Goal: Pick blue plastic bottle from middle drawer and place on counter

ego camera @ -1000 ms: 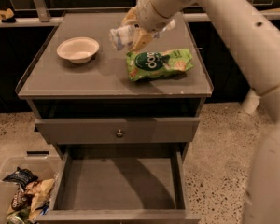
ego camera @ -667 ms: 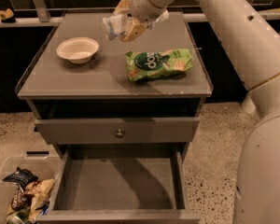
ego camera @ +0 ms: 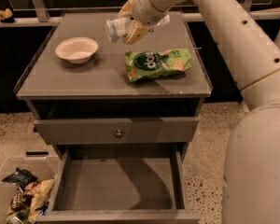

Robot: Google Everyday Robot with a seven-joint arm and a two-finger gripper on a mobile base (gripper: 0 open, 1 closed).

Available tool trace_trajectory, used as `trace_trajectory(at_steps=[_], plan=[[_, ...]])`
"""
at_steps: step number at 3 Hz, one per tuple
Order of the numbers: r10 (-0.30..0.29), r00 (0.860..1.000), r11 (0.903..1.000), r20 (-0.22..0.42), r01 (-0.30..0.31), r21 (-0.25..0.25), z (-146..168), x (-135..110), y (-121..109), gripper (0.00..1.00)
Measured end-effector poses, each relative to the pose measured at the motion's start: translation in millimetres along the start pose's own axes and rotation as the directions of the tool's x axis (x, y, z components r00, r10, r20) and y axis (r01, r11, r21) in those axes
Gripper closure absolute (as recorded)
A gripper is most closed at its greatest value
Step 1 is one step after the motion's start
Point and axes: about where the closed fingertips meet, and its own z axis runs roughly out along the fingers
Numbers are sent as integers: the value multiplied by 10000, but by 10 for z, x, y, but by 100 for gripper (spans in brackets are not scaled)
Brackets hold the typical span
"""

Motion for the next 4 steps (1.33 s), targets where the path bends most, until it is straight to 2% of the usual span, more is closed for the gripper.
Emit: trace_trajectory(at_steps=[2, 3, 4], plan=[[-27, 9998, 9942, 197, 48, -1078, 934, 366, -107, 100], [48, 9999, 9981, 160, -38, -607, 845, 422, -273, 100], [47, 9999, 9981, 162, -37, -609, 849, 421, -273, 82]])
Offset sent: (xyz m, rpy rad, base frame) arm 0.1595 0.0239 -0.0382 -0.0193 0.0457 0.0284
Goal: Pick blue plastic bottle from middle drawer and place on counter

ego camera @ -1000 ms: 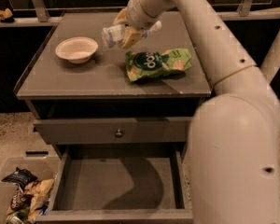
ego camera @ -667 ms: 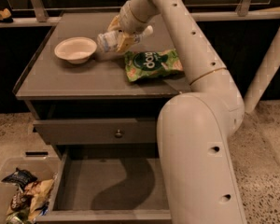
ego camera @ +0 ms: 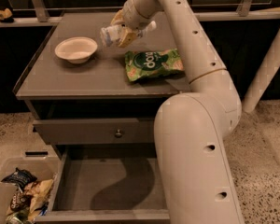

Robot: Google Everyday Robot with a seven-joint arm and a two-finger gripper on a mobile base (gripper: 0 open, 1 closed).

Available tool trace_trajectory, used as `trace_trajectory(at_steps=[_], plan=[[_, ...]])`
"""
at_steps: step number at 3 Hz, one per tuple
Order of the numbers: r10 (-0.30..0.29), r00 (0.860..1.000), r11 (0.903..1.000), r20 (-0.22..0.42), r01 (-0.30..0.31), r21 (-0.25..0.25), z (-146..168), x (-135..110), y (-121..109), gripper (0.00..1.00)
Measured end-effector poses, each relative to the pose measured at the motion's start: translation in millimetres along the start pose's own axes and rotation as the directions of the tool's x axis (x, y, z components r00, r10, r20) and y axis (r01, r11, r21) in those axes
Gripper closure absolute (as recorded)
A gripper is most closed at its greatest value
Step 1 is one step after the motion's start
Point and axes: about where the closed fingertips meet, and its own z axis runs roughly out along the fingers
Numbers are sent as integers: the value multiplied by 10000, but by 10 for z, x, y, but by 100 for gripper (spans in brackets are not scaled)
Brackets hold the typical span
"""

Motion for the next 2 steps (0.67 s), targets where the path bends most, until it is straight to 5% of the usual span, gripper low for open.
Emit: trace_trajectory(at_steps=[2], plan=[[0, 10000, 10000, 2, 0, -2, 3, 0, 0, 35]])
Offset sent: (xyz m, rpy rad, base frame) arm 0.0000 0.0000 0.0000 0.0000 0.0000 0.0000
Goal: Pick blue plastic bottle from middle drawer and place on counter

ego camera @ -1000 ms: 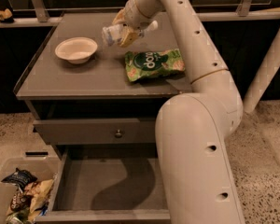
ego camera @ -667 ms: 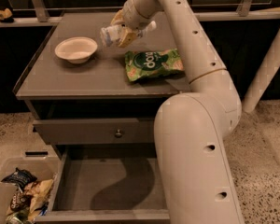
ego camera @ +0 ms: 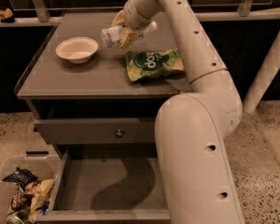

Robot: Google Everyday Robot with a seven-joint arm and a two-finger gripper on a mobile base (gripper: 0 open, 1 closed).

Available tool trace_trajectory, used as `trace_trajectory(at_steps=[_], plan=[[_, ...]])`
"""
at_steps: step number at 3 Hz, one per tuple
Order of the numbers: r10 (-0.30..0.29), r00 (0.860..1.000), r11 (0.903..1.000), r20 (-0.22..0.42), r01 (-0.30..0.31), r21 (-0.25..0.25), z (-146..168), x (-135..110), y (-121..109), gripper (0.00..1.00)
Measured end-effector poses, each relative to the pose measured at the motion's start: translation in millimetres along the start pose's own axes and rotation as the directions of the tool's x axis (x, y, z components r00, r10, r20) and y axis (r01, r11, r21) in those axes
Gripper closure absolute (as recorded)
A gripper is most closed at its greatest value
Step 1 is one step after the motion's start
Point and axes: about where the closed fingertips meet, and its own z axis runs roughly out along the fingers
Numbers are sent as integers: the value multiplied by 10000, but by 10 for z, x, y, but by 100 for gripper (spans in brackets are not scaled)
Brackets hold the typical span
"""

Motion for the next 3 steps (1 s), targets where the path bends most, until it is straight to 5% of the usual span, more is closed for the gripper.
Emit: trace_trajectory(at_steps=[2, 3], plan=[[0, 10000, 10000, 1, 0, -1, 1, 0, 0, 0], [0, 10000, 10000, 1, 0, -1, 2, 0, 0, 0]])
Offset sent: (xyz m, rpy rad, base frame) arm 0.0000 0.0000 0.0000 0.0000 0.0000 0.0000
